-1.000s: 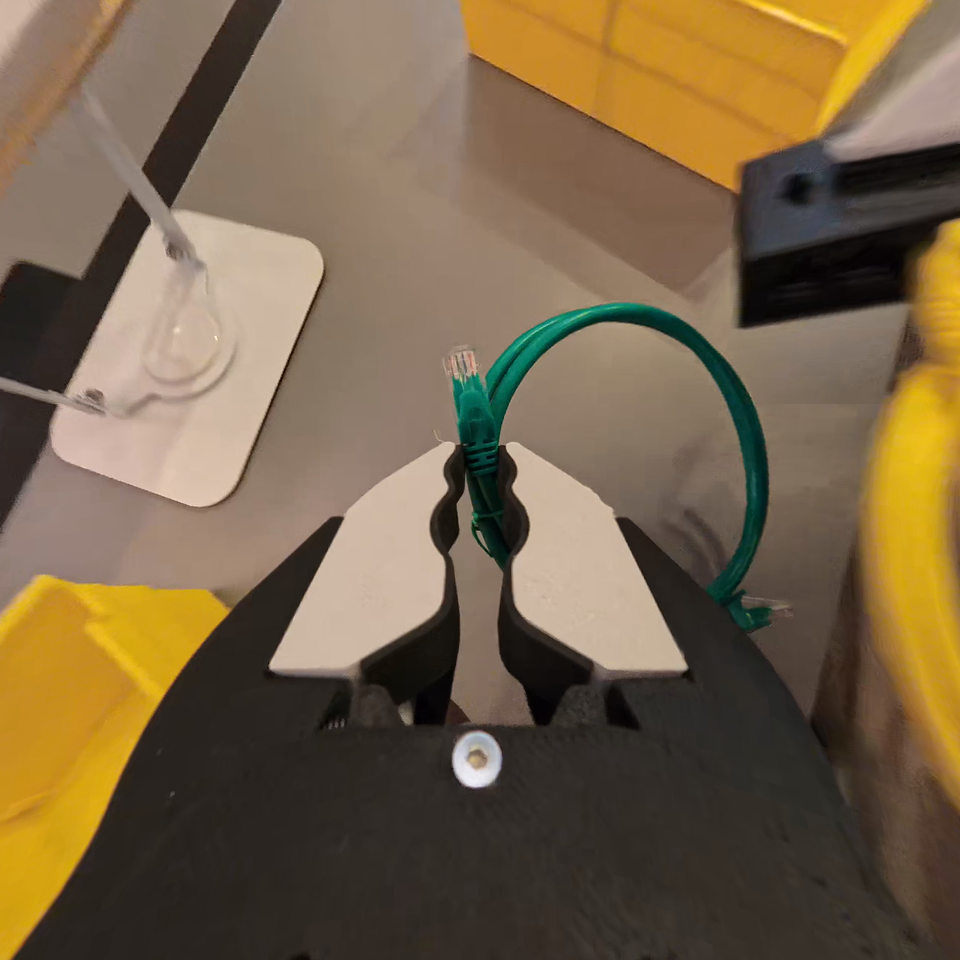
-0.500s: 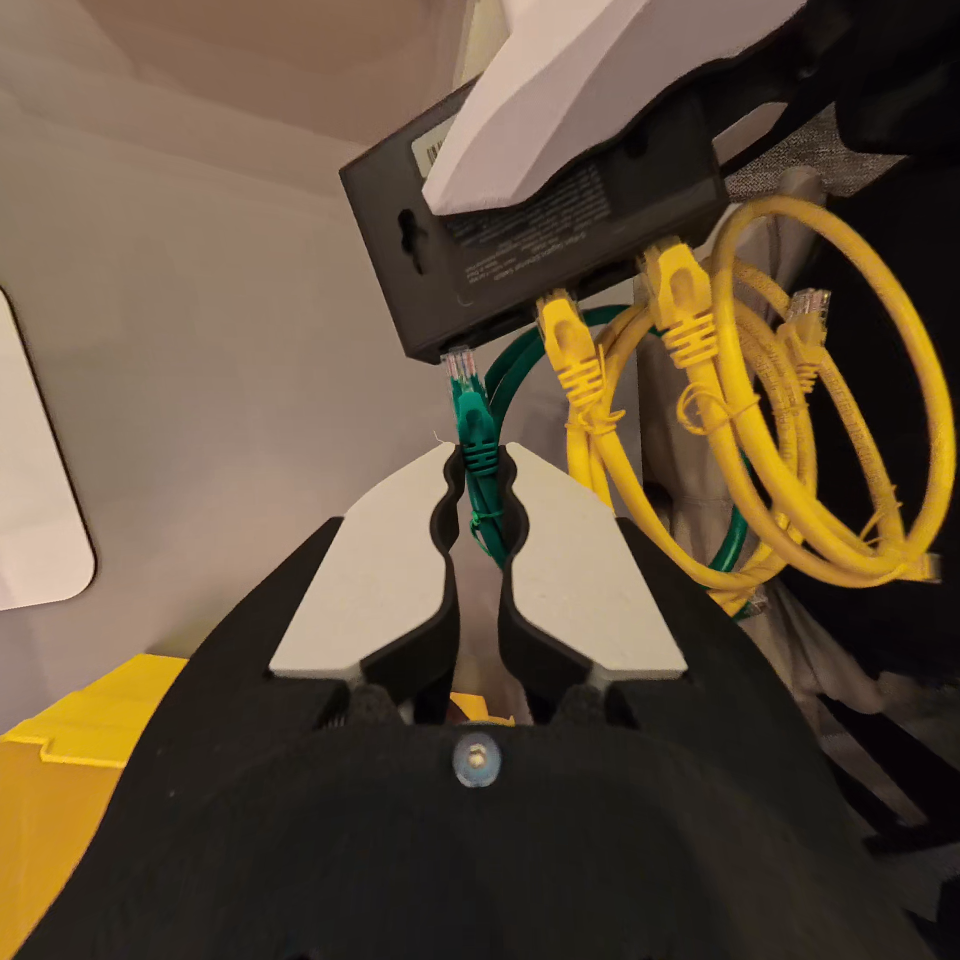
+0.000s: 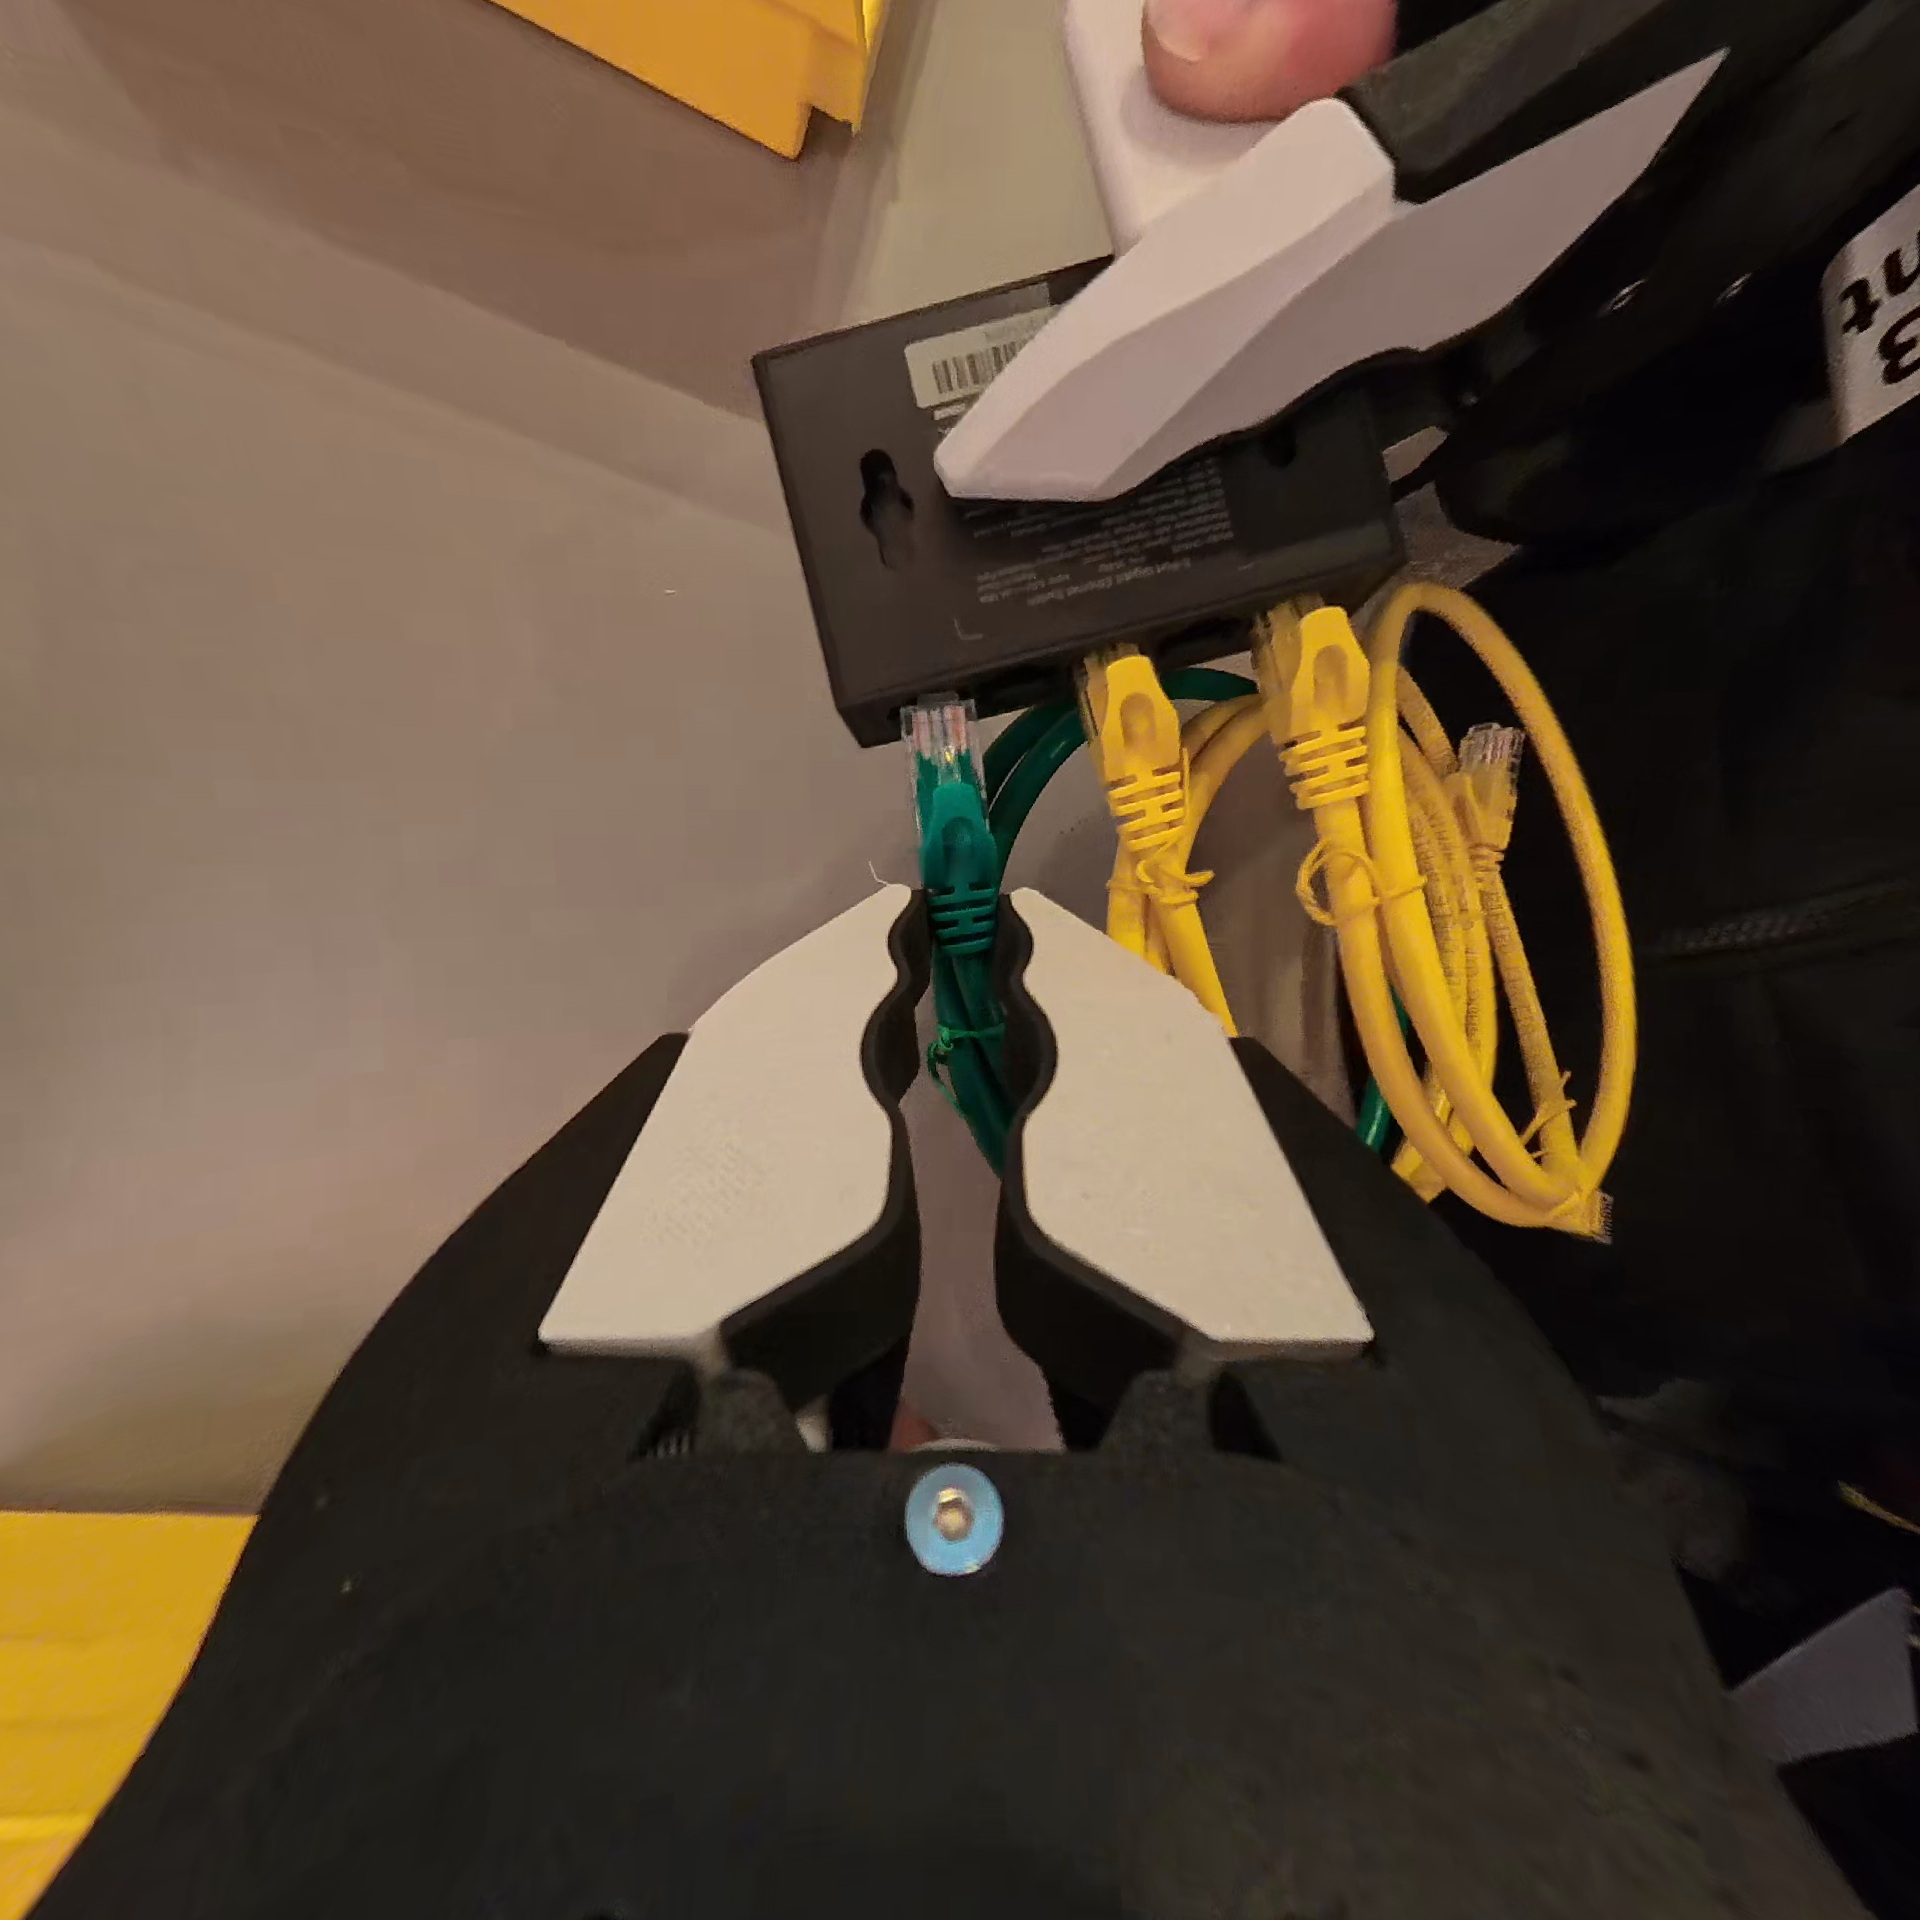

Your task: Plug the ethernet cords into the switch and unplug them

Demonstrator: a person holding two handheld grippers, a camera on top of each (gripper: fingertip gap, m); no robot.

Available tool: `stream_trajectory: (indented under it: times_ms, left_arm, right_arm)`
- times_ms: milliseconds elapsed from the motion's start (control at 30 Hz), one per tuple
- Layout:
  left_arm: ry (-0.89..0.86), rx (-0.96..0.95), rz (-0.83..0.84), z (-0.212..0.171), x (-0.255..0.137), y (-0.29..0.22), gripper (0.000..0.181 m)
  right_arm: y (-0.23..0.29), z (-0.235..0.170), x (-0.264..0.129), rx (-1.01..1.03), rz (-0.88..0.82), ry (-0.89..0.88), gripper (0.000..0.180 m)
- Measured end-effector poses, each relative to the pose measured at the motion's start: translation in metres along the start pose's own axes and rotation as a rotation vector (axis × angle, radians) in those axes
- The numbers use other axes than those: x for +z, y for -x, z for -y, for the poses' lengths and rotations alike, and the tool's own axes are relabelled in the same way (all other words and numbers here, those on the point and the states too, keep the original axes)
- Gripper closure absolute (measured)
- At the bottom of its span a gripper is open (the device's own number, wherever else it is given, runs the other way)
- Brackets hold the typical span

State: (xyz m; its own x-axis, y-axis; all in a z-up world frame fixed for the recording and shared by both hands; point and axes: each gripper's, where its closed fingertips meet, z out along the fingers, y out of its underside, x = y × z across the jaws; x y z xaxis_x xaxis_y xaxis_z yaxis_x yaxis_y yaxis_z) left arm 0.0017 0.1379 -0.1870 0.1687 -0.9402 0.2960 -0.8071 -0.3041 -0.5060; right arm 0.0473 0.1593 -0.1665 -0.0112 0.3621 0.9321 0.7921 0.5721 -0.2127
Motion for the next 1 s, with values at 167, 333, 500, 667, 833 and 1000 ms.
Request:
stream_trajectory:
  times_ms: [167,333,500,667,833,1000]
  left_arm:
    - [0.005,-0.047,-0.026,-0.001,0.005,-0.001,0.170]
    - [-0.006,-0.026,-0.031,0.002,0.006,-0.005,0.171]
    - [0.001,-0.015,-0.012,0.002,0.005,-0.004,0.171]
    - [-0.016,-0.003,0.012,0.005,0.000,-0.006,0.171]
    - [-0.017,0.021,0.051,0.006,-0.004,-0.007,0.170]
    - [-0.008,0.039,0.011,0.006,-0.004,-0.016,0.170]
  right_arm:
    - [0.004,0.004,0.001,-0.026,0.010,-0.010,0.151]
    - [0.006,0.010,-0.002,-0.024,0.030,-0.059,0.151]
    - [0.007,0.015,-0.003,-0.002,0.033,-0.098,0.151]
    - [0.003,0.017,-0.004,0.042,0.035,-0.128,0.151]
    - [0.000,0.016,-0.004,0.094,0.064,-0.100,0.148]
    - [0.002,0.019,-0.007,0.088,0.100,-0.131,0.148]
